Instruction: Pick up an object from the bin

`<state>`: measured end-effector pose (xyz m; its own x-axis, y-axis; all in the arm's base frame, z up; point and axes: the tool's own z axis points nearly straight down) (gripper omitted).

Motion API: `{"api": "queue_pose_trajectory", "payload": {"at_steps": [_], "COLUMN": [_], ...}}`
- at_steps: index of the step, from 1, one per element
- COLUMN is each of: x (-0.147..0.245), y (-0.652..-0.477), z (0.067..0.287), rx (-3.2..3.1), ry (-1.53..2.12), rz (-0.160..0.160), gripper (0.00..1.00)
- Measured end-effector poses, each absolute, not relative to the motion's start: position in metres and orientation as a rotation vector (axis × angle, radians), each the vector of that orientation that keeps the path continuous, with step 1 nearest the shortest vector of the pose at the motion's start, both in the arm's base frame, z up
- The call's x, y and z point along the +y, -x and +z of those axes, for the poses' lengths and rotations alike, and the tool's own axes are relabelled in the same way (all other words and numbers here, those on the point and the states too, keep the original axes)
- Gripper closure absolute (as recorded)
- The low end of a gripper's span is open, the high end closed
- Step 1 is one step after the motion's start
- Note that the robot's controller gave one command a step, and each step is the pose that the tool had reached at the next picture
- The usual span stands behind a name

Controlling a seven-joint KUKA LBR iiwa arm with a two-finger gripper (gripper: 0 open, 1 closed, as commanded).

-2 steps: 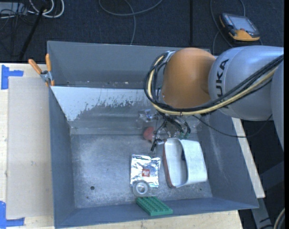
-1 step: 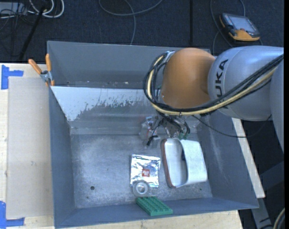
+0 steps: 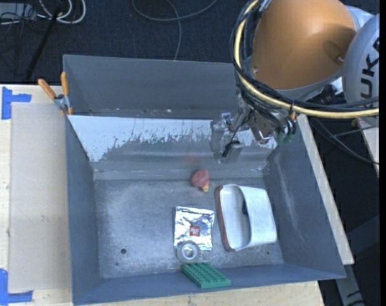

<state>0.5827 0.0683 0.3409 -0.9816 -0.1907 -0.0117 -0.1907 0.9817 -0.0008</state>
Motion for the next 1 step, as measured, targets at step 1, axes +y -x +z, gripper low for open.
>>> {"api": "queue_pose_trajectory", "payload": {"at_steps": [1], "x": [0.0654], "y": [-0.5849], "z": [0.2745], "rx": [3.025], "ry": [0.86], "rz": [0.002], "gripper": [1.0]}}
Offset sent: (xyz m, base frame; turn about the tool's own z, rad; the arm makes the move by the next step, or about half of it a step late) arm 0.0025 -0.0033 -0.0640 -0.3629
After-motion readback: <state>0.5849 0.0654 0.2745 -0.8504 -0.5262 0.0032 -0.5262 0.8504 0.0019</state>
